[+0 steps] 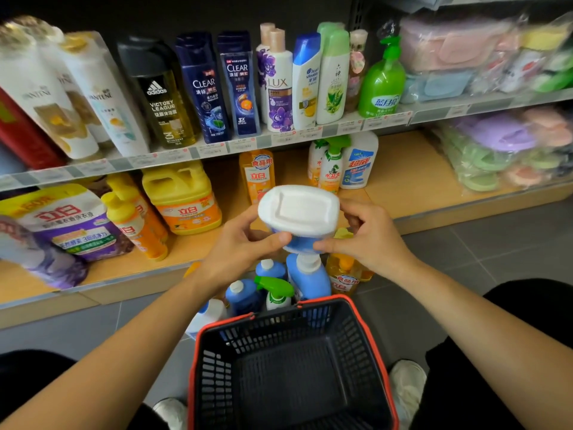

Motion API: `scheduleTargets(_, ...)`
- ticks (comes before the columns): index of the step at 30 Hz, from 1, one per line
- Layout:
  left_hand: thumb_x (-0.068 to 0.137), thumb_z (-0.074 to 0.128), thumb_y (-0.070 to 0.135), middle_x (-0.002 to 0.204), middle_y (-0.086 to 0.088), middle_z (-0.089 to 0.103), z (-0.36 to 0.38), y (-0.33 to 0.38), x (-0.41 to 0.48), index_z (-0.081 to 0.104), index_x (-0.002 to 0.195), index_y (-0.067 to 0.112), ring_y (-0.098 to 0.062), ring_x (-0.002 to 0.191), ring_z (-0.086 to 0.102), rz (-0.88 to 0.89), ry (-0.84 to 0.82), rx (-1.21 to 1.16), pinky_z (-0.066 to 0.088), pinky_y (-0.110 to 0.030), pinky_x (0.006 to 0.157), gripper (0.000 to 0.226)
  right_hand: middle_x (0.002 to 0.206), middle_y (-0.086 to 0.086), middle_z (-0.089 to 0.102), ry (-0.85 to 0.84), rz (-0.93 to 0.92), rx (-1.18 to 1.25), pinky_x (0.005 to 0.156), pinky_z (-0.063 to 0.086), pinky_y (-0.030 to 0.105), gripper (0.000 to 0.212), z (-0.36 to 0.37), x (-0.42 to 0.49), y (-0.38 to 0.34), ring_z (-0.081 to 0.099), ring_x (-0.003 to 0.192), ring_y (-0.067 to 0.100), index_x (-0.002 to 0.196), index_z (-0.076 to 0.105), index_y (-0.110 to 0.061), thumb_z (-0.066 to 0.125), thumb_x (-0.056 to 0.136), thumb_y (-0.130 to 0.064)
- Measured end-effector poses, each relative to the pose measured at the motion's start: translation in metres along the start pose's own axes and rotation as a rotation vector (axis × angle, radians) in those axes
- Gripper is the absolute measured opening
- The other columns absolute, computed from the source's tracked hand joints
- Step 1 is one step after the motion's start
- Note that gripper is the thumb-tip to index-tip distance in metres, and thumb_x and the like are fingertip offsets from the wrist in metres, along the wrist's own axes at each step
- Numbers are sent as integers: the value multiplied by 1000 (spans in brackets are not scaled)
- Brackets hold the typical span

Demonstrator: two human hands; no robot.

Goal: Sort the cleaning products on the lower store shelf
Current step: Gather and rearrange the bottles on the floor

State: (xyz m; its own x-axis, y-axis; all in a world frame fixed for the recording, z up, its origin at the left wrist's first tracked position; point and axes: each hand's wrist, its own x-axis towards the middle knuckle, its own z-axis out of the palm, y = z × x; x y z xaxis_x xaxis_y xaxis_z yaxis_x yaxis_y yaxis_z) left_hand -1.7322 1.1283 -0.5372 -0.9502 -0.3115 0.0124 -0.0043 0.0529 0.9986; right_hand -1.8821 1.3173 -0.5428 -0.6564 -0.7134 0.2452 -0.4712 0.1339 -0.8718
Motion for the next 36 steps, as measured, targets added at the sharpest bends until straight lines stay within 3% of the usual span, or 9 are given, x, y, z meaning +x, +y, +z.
scheduleTargets(2, 81, 75, 32, 107, -33, 69, 0, 4, -1, 56, 135, 38, -42, 90, 70, -12, -8, 9, 61, -52, 81, 58, 111, 10, 63, 25, -15, 42, 85, 56, 46, 71, 1, -2, 0, 62, 101, 23, 129, 64, -25, 92, 64, -35)
scheduleTargets(4, 82, 72, 35, 97, -20, 76, -1, 4, 0, 56, 133, 39, -40, 88, 75, -24, -16, 30, 63, -34, 70, 54, 126, 5, 65, -19, -46, 197, 95, 56, 39, 72, 7, -5, 0, 62, 119, 19, 133, 60, -19, 91, 69, -25)
scheduleTargets(8, 85, 74, 53, 91, -2, 79, 1, 5, -3, 56, 127, 48, -27, 82, 77, -35, -33, 114, 63, -31, 68, 46, 125, -9, 68, -23, -63, 308, 88, 55, 23, 67, 13, -6, -6, 64, 119, 13, 129, 58, -28, 89, 71, -13)
scheduleTargets(11, 82, 67, 61, 106, 10, 76, 0, 10, -1, 55, 138, 44, -13, 92, 73, 75, 16, 324, 61, -36, 77, 59, 121, -15, 70, 10, -69, 312, 84, 55, 18, 66, 10, -6, -13, 66, 115, 9, 124, 61, -34, 89, 71, -9)
scheduleTargets(14, 88, 65, 53, 147, 13, 55, -1, 16, -2, 42, 153, 29, -6, 130, 56, 217, 93, 483, 54, -39, 102, 73, 116, -18, 71, 26, -67, 263, 84, 55, 18, 64, 6, -5, -18, 67, 111, 6, 121, 61, -37, 90, 69, -11)
scheduleTargets(19, 101, 51, 41, 167, -2, 22, 14, 18, -2, 48, 149, 30, -11, 153, 21, 355, -24, 642, 23, -40, 124, 49, 114, -4, 74, 22, -19, 204, 88, 59, 36, 64, 12, -5, -16, 70, 107, 11, 125, 65, -18, 93, 67, -14)
scheduleTargets(24, 100, 56, 27, 160, -2, 39, 13, 24, 6, 55, 143, 22, -23, 152, 27, 454, -1, 632, 25, -53, 122, 43, 112, 0, 75, -22, -5, 221, 87, 59, 48, 63, 16, 6, -19, 72, 104, 17, 124, 65, -17, 93, 68, -16)
scheduleTargets(30, 83, 69, 48, 128, 7, 64, 10, 37, 13, 68, 127, 25, -18, 126, 55, 331, 217, 444, 44, -50, 106, 50, 111, -4, 74, -56, -58, 172, 86, 58, 45, 63, 33, 24, -29, 70, 103, 15, 123, 66, -23, 93, 67, -19)
scheduleTargets(36, 89, 76, 29, 112, 7, 69, -1, 35, 23, 76, 105, 23, -11, 111, 62, 251, 321, 359, 50, -48, 99, 17, 113, -6, 73, -95, -60, 132, 87, 57, 46, 66, 48, 36, -28, 69, 105, 12, 126, 65, -21, 94, 66, -22)
